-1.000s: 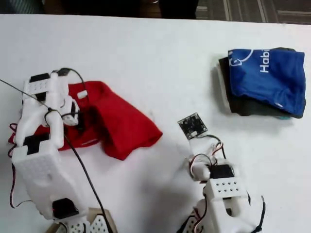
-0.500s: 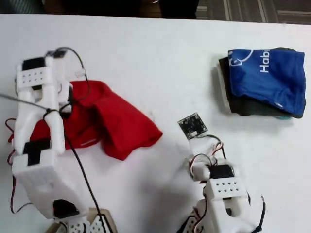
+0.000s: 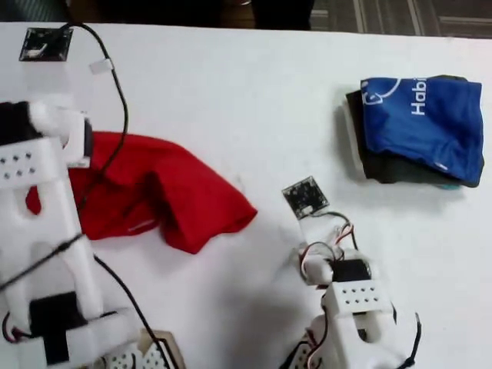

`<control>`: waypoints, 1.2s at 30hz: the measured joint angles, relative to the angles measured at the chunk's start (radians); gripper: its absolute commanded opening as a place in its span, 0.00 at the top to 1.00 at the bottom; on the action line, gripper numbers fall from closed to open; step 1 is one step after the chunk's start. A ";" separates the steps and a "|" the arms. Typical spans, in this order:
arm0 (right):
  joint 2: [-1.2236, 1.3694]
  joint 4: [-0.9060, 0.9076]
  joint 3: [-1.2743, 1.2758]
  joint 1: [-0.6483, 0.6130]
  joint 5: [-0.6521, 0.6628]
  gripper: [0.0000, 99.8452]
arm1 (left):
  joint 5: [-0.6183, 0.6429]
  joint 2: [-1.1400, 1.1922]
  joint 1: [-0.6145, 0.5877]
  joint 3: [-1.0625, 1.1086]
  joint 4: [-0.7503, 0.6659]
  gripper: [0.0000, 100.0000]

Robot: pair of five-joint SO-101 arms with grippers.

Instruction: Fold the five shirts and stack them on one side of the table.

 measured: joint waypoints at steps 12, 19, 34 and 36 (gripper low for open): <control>0.396 0.282 -0.595 -0.075 0.000 0.98 | -0.051 -0.081 -0.153 0.060 0.020 0.97; 0.667 0.419 -0.887 -0.311 0.000 0.86 | -0.072 -0.081 -0.304 0.207 -0.104 0.97; 0.956 0.502 -1.249 -0.468 0.000 0.82 | -0.247 -0.081 -0.493 0.374 -0.308 0.97; 0.970 0.502 -1.301 -0.450 0.000 0.82 | -0.288 -0.081 -0.545 0.382 -0.296 0.97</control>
